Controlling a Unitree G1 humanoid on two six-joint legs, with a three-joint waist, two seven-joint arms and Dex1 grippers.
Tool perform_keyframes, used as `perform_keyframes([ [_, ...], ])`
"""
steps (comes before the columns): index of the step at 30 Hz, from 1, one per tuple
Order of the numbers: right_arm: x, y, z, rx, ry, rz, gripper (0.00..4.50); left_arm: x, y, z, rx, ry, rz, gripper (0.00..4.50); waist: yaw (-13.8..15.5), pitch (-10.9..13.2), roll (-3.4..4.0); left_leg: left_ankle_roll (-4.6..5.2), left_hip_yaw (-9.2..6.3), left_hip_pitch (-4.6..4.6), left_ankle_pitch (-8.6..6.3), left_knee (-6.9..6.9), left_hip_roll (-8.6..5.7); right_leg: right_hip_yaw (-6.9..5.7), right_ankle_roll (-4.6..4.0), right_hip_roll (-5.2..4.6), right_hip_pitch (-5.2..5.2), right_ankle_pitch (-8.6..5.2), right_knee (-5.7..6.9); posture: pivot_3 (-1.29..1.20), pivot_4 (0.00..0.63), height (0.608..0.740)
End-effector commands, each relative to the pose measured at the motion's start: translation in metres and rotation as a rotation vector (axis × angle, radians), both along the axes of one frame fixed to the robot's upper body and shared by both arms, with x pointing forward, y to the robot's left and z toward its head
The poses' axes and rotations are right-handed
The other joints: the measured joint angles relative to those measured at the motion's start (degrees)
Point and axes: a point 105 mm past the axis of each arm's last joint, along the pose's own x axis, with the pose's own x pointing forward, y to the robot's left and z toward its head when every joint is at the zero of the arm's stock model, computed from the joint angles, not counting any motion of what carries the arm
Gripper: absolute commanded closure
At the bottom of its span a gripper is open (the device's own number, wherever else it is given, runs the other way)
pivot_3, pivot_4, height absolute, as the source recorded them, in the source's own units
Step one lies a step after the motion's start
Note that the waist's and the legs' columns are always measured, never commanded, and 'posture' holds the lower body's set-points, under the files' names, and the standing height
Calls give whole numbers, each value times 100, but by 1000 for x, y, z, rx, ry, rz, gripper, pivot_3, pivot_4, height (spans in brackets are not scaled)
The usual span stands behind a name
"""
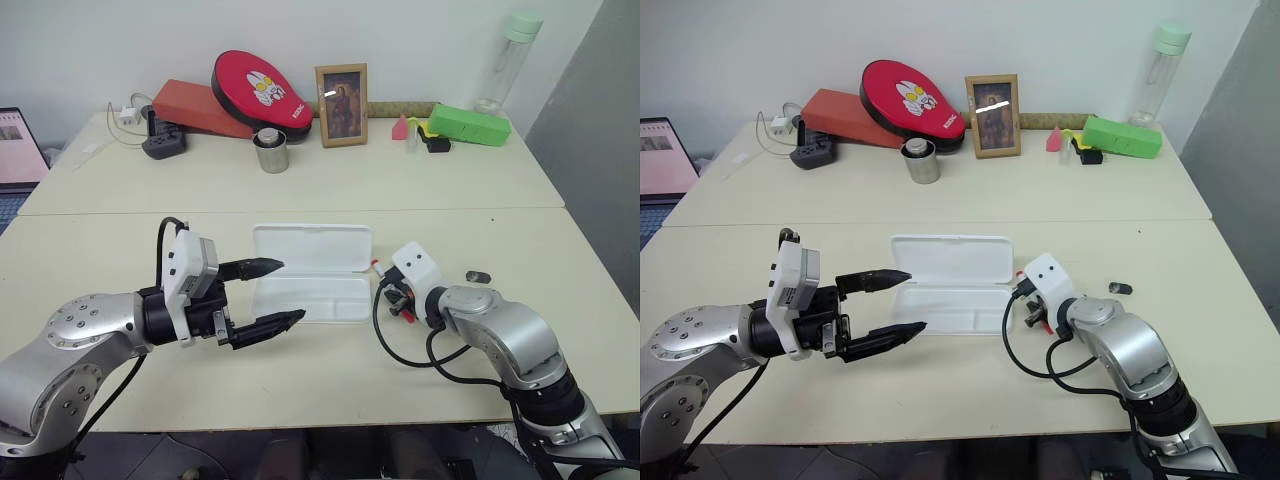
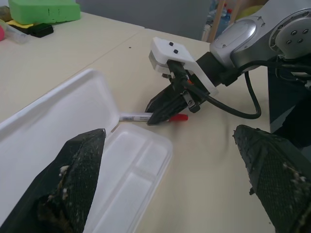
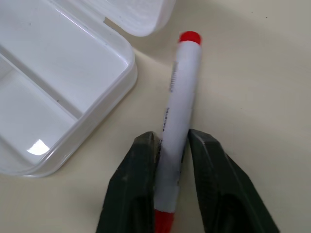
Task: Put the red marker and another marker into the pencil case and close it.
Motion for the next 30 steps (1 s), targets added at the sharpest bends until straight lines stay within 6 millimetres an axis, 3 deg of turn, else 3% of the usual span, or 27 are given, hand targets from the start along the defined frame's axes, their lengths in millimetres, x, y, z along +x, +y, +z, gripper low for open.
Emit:
perform_keyframes([
  [1,13,-28,7,-31,-27,-100,4257,-2,-2,9,1,-46,-12,0,0,0,0,0,0,0,0,0,0,0,0,0,0,0,0,0,150,740],
  [6,19,-39,14,-41,-48,-121,4257,-1,-2,10,0,-52,-9,0,-2,0,0,0,1,0,0,0,0,0,0,0,0,0,0,0,150,740],
  [8,24,-50,31,-23,-88,-131,4257,1,3,10,0,-54,23,0,-1,0,0,0,1,0,0,0,1,0,0,0,0,0,0,0,150,740],
  [11,20,-52,59,-11,-139,-21,4257,-1,15,9,1,-42,80,0,0,1,1,0,5,-5,0,1,-2,3,1,-2,-4,1,-2,0,150,740],
  [16,-25,-14,75,-59,-138,450,4257,-6,39,5,56,-37,169,0,-23,2,3,2,5,-2,-1,-6,16,1,-2,-2,-6,-2,-7,0,150,740],
  [18,-44,15,72,-56,-141,662,4257,-6,49,9,63,-47,206,0,-21,2,3,2,6,0,-1,-6,30,-9,-7,6,-4,-4,-4,0,150,740],
  [20,-47,33,69,-32,-141,741,4257,-7,53,10,71,-51,228,0,-31,2,3,2,8,3,-1,-2,52,-7,-11,26,-3,-2,-6,0,150,740],
  [24,-24,55,58,-110,-199,759,4257,-11,59,8,78,-45,260,0,-20,2,3,0,20,16,0,1,80,4,-34,74,-2,11,-7,0,150,740],
  [30,8,86,62,-160,-292,765,4257,-20,68,1,76,-21,325,0,-18,2,1,-2,19,13,0,0,82,8,-38,74,-7,14,-6,0,150,740],
])
